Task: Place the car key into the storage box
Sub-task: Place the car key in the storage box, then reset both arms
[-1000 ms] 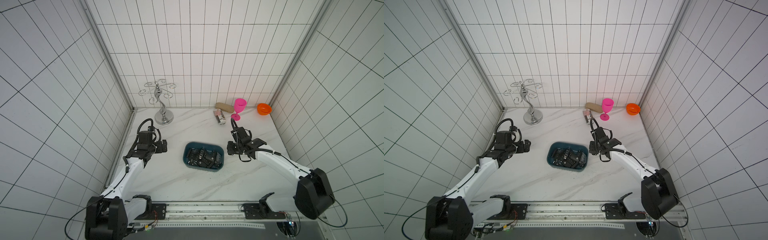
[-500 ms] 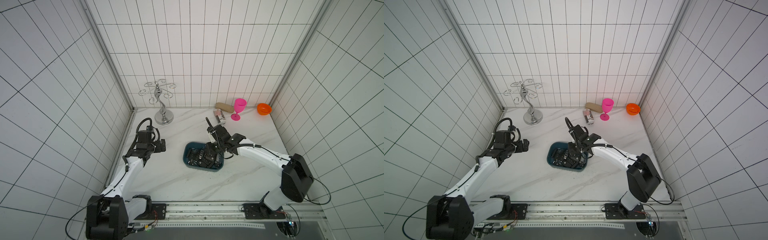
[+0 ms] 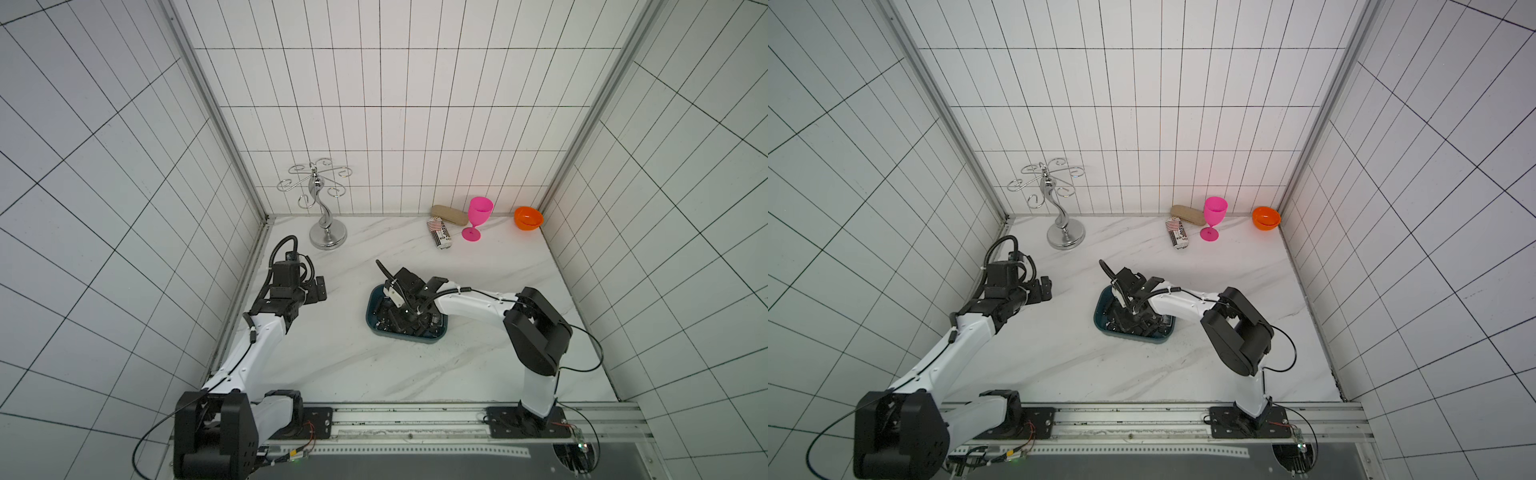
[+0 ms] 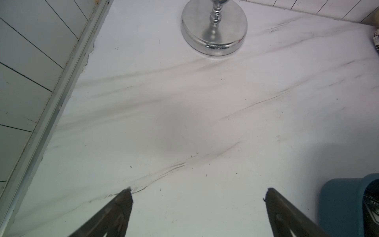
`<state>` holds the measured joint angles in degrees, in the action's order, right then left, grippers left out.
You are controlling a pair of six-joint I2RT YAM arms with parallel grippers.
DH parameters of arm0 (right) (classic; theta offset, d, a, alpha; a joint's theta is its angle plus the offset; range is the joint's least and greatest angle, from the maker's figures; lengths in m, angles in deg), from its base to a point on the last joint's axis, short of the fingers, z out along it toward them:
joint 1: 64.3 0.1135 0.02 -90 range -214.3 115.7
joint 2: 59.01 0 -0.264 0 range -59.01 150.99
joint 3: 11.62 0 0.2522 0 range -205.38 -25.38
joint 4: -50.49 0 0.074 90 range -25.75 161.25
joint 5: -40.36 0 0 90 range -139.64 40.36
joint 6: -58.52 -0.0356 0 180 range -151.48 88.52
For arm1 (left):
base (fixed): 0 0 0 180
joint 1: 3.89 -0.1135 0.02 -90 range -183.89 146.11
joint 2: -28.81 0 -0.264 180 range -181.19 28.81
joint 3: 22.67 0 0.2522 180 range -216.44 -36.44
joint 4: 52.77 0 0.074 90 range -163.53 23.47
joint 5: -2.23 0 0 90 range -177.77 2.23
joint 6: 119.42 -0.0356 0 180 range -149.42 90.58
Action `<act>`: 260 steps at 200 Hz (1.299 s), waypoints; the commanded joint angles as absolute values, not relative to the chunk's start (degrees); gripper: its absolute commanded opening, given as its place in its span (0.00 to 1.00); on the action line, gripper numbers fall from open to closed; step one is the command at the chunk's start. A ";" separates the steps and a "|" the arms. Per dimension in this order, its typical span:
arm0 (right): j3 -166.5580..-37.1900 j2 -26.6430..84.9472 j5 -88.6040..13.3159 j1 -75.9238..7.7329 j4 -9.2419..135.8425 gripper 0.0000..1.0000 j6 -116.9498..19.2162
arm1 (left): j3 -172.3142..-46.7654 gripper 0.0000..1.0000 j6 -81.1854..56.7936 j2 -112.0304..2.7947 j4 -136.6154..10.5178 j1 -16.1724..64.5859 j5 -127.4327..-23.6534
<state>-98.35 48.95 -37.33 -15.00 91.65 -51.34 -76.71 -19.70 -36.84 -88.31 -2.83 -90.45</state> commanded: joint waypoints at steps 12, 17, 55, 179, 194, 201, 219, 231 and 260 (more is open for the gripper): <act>-98.19 47.95 -41.19 -14.03 89.46 0.49 -50.53 | -74.81 0.98 -17.46 -34.60 -78.72 -3.01 -98.52; -97.77 47.64 -41.57 -13.94 89.03 0.58 -50.83 | -74.48 0.99 -17.63 -34.33 -77.43 -3.08 -99.75; -97.10 45.80 -42.32 -13.74 88.07 0.85 -50.93 | -71.59 0.98 -16.72 -36.53 -63.11 -3.05 -105.25; -86.20 18.61 -59.33 -15.48 86.20 0.99 -46.82 | -62.54 0.99 -26.11 -57.85 -25.11 -2.17 -99.03; -82.69 14.18 -65.20 -17.54 83.18 0.99 -44.57 | -62.30 0.99 -26.53 -57.20 -25.55 -2.18 -97.48; -81.04 12.15 -68.08 -19.24 81.93 0.99 -44.41 | -62.15 0.99 -26.60 -57.06 -25.40 -2.14 -97.02; -73.55 5.02 -73.49 -26.33 74.81 0.99 -45.23 | -62.97 0.99 -26.63 -57.54 -26.23 -2.30 -97.05; -66.30 -0.56 -75.62 -31.48 65.22 0.99 -43.00 | -63.54 0.99 -26.19 -57.78 -26.98 -2.31 -97.96; -47.71 -8.23 -84.99 -41.13 35.45 0.99 -37.29 | -63.49 0.99 -25.43 -58.25 -26.45 -2.35 -99.83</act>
<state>-59.36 -4.82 -74.40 -35.17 60.57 -42.66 -62.67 -25.19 -57.27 -28.99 -2.39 -98.51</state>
